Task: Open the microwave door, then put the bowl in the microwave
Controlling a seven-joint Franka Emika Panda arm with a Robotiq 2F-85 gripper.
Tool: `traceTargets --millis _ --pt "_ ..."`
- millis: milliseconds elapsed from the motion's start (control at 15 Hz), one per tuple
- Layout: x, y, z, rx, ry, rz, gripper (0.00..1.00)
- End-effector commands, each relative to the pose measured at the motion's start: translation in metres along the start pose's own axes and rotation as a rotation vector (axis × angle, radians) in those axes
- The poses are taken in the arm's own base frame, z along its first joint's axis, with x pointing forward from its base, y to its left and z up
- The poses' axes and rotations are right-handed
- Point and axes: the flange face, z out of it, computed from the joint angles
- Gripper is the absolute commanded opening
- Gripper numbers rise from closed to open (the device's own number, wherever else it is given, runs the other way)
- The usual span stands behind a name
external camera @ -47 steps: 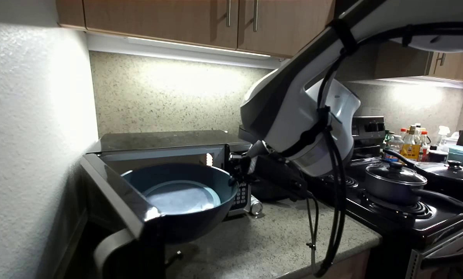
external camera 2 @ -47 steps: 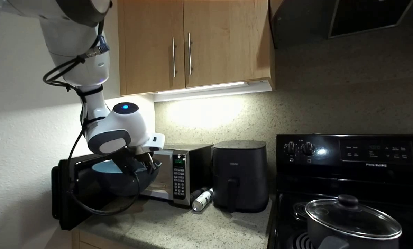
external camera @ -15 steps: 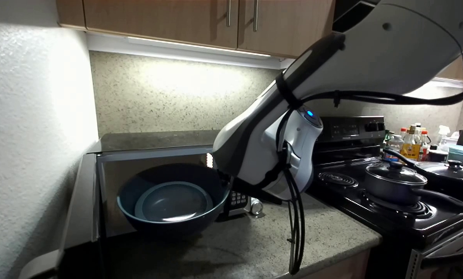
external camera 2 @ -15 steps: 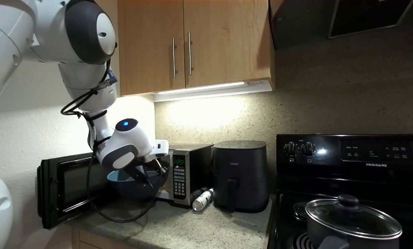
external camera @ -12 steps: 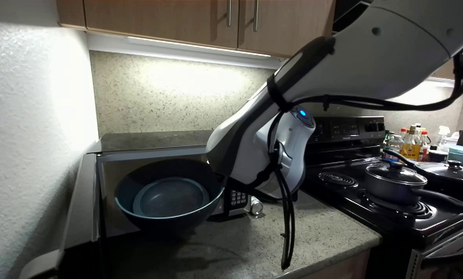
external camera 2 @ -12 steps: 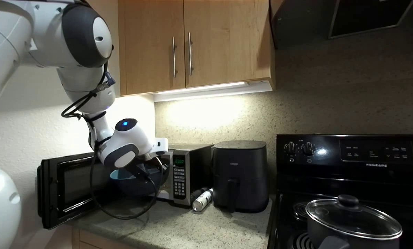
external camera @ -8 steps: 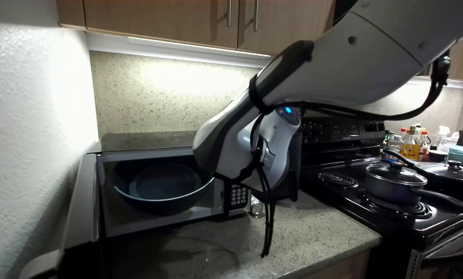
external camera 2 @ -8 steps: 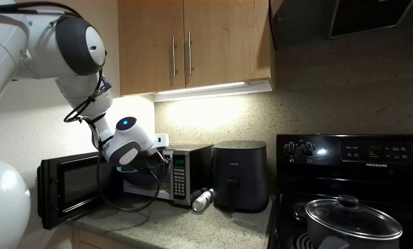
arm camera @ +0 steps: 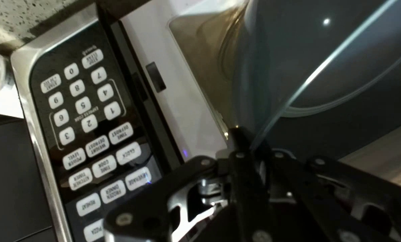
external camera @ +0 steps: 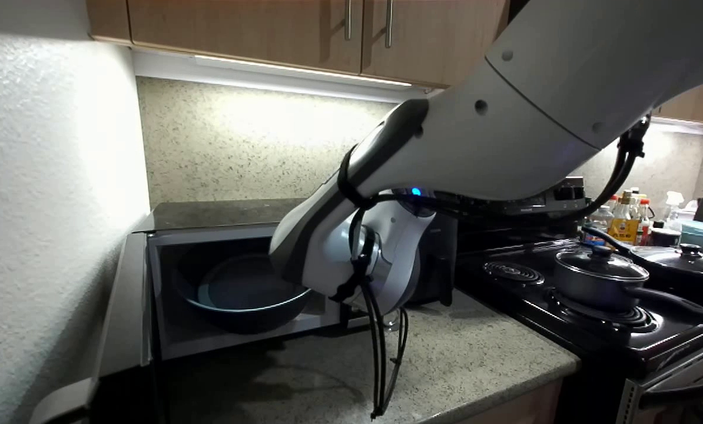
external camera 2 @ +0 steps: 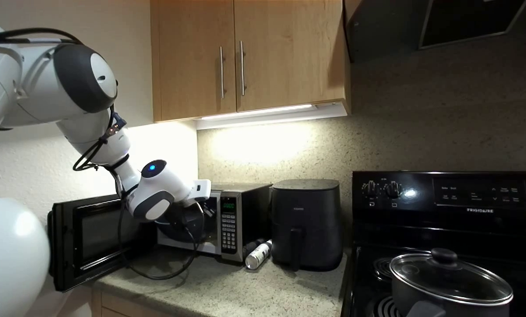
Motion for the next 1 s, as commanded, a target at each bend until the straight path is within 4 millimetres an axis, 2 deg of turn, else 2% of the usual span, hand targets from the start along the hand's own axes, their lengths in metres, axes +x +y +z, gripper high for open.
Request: traceTargets --millis 0,200,533,600,933 --pt "-0.006 -0.015 -0.009 0.025 0.002 0.042 0.08" --pt "-0.013 -0.032 -0.011 0.051 0.017 0.106 0.07" --pt "0.009 -0.051 -0.011 0.068 0.148 0.231 0.06" --pt "-0.004 -0.027 -0.006 0.022 0.067 0.153 0.08" --pt "-0.008 -0.030 0.001 0.019 0.100 0.151 0.08"
